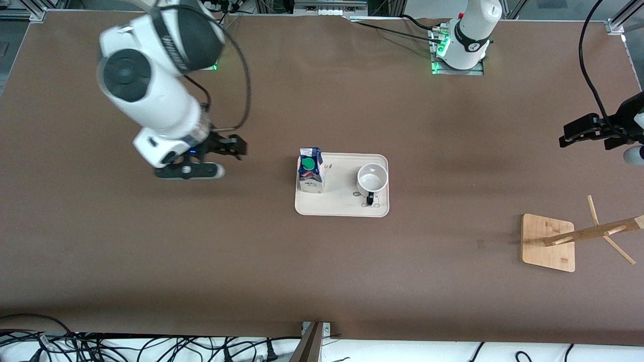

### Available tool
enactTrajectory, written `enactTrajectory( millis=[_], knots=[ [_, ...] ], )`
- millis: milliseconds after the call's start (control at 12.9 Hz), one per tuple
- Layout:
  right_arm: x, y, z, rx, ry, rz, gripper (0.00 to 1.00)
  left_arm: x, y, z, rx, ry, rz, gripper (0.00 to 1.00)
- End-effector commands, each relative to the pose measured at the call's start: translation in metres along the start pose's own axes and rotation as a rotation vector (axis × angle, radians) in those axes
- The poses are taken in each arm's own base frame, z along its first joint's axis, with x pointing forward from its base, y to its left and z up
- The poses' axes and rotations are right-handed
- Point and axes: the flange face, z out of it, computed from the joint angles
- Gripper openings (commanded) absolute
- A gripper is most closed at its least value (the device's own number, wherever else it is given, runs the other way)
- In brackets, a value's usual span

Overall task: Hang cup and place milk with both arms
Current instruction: 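Reach the right gripper down to the blue milk carton on the tray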

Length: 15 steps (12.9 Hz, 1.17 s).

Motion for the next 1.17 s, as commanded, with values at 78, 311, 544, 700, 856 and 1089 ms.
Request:
enactTrajectory(
  millis=[78, 311, 544, 700, 856, 1089],
  knots=[
    [-0.012, -0.103, 0.044, 0.033, 0.049, 0.096, 1.0, 0.002, -0.003, -0.004, 0.009, 0.008, 0.016, 1.0],
    [-0.022, -0.13, 0.066, 0.024, 0.043, 0.12, 1.0, 0.013, -0.003, 0.016, 0.016, -0.026, 0.013, 1.0],
    [-0.031, -0.142, 0.095, -0.005, 0.013, 0.137, 1.0, 0.014, 0.002, 0.016, 0.015, -0.021, 0.01, 1.0],
    [-0.039, -0.15, 0.112, -0.025, -0.005, 0.133, 1.0, 0.014, 0.003, 0.024, 0.014, -0.035, 0.012, 1.0],
    [-0.042, -0.145, 0.131, -0.051, -0.029, 0.137, 1.0, 0.014, 0.002, 0.028, 0.0, -0.041, 0.021, 1.0],
    [-0.043, -0.145, 0.136, -0.056, -0.035, 0.138, 0.98, 0.014, 0.009, 0.034, -0.033, -0.051, 0.025, 1.0]
  ],
)
